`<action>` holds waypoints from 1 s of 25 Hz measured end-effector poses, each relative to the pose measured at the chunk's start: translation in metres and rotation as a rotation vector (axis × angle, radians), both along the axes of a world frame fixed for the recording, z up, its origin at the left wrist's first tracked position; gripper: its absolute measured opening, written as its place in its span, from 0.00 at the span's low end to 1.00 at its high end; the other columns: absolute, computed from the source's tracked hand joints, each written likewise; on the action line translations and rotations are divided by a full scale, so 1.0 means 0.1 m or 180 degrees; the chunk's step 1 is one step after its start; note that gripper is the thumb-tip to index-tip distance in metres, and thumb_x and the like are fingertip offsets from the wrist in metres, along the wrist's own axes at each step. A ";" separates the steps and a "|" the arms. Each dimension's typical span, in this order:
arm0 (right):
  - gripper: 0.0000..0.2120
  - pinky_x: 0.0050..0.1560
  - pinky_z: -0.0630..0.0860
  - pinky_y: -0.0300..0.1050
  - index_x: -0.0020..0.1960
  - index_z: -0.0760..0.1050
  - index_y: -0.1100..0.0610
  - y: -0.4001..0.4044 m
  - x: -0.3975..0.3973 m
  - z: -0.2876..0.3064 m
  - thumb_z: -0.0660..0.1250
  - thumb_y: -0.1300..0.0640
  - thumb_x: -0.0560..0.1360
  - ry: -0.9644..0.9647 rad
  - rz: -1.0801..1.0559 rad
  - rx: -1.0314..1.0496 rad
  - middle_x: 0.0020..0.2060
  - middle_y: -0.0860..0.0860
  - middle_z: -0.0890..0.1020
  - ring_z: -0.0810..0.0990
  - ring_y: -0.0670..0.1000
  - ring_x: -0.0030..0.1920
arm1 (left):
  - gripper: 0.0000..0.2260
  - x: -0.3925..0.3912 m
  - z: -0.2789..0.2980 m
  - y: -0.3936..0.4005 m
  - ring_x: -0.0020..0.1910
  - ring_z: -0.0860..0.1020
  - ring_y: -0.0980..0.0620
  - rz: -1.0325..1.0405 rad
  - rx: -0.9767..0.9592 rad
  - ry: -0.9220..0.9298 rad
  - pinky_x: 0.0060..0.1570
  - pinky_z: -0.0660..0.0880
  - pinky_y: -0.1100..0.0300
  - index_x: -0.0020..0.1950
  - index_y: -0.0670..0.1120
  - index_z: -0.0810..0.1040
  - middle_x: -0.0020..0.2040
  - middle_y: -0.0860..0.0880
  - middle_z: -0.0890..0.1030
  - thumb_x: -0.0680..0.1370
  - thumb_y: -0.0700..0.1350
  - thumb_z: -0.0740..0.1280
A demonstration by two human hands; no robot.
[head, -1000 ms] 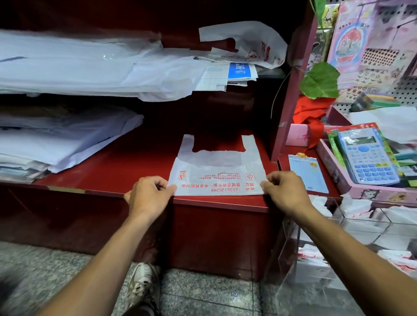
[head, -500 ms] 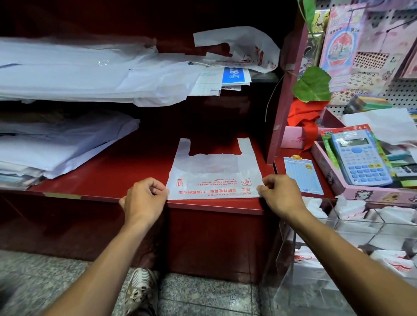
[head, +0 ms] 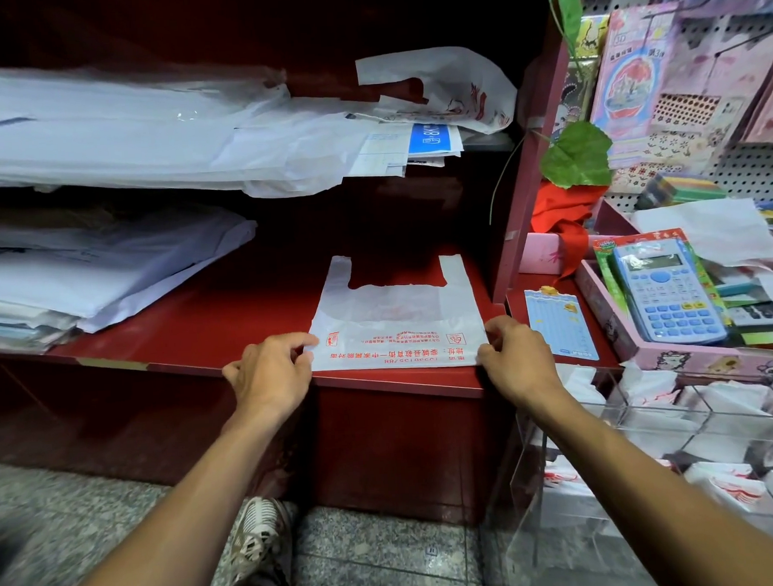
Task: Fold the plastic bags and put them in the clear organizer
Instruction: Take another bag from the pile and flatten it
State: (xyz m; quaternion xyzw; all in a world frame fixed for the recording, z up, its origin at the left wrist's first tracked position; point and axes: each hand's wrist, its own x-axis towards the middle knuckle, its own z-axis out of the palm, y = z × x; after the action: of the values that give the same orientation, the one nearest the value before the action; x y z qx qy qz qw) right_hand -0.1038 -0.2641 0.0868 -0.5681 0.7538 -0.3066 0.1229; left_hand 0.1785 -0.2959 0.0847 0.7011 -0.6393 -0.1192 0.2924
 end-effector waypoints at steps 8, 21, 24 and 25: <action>0.19 0.58 0.69 0.54 0.66 0.73 0.58 0.11 0.23 0.08 0.66 0.61 0.75 0.1658 0.0602 -0.0436 0.63 0.57 0.74 0.72 0.60 0.60 | 0.38 -0.23 0.07 0.04 0.78 0.53 0.53 -0.1543 0.0085 -0.1336 0.74 0.50 0.49 0.74 0.58 0.67 0.79 0.55 0.59 0.70 0.28 0.61; 0.49 0.70 0.58 0.56 0.78 0.48 0.51 0.07 0.19 0.01 0.67 0.30 0.69 0.2276 0.1187 0.0730 0.76 0.52 0.58 0.59 0.58 0.72 | 0.41 0.00 -0.12 0.03 0.79 0.48 0.54 -0.1804 0.0140 -0.1090 0.76 0.43 0.55 0.78 0.57 0.56 0.81 0.54 0.53 0.70 0.31 0.65; 0.44 0.65 0.61 0.54 0.74 0.58 0.51 0.11 0.15 0.01 0.67 0.30 0.68 0.2416 0.1094 0.0470 0.68 0.51 0.65 0.63 0.56 0.66 | 0.39 0.10 -0.16 0.03 0.74 0.60 0.55 -0.1809 -0.0222 -0.0882 0.72 0.53 0.62 0.77 0.52 0.64 0.77 0.56 0.64 0.69 0.29 0.66; 0.41 0.67 0.60 0.53 0.73 0.61 0.50 0.14 0.12 0.02 0.67 0.31 0.69 0.2419 0.1129 0.0380 0.68 0.51 0.65 0.63 0.56 0.67 | 0.38 0.14 -0.17 0.02 0.71 0.64 0.56 -0.1803 -0.0249 -0.0725 0.71 0.56 0.63 0.75 0.51 0.68 0.74 0.56 0.68 0.68 0.27 0.66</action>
State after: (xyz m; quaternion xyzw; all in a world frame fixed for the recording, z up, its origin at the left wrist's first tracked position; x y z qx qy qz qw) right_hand -0.0916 -0.2504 0.0888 -0.7535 0.6525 -0.0053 -0.0803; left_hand 0.1924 -0.2942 0.0679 0.4920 -0.8421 -0.0920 0.2008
